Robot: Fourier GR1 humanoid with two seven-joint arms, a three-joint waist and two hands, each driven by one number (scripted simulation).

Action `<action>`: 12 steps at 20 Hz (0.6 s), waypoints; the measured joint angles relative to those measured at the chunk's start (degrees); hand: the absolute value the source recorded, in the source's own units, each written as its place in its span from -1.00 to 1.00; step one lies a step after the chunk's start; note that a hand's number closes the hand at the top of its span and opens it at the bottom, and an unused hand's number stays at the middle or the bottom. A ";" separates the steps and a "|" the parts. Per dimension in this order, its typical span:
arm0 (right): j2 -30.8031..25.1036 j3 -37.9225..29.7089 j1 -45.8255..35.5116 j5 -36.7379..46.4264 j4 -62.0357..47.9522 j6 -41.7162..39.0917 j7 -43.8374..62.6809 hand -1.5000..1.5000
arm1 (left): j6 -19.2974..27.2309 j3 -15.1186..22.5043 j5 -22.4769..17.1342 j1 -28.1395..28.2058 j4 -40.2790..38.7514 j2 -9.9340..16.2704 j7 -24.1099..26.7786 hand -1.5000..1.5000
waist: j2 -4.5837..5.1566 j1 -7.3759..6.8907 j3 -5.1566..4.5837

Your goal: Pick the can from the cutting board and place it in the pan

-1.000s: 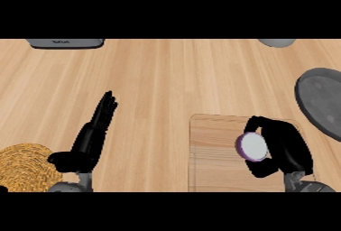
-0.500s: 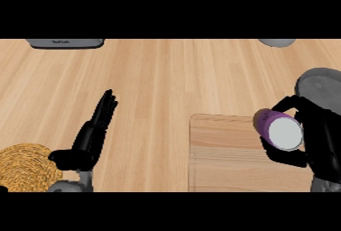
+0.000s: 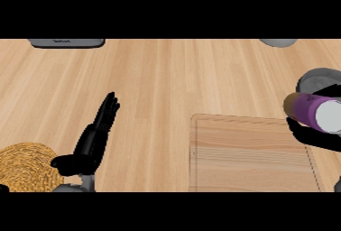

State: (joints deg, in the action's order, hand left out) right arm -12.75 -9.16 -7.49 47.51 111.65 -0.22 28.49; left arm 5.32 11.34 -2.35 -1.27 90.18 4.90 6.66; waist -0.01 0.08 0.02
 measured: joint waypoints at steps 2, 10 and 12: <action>-0.90 -3.02 -1.05 -0.85 -4.91 2.83 -3.10 1.00 | 0.01 0.35 0.33 0.09 0.37 -0.30 -0.35 0.00 | 0.04 -0.16 0.00; -8.68 -13.62 -5.74 -1.16 -24.97 14.56 -17.47 1.00 | -1.42 -0.76 -0.17 -0.03 1.25 0.57 -1.06 0.00 | 0.30 -0.77 0.07; -10.12 -16.43 -7.75 -2.28 -31.40 18.72 -21.63 1.00 | -2.11 -1.29 -0.89 -0.57 0.72 0.65 -1.03 0.00 | 0.37 -0.89 0.09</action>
State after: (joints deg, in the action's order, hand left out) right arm -22.87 -25.59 -15.24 45.23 80.25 18.50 6.86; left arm 3.20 10.05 -3.23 -1.83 90.90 5.55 5.63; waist 0.36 -0.81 0.11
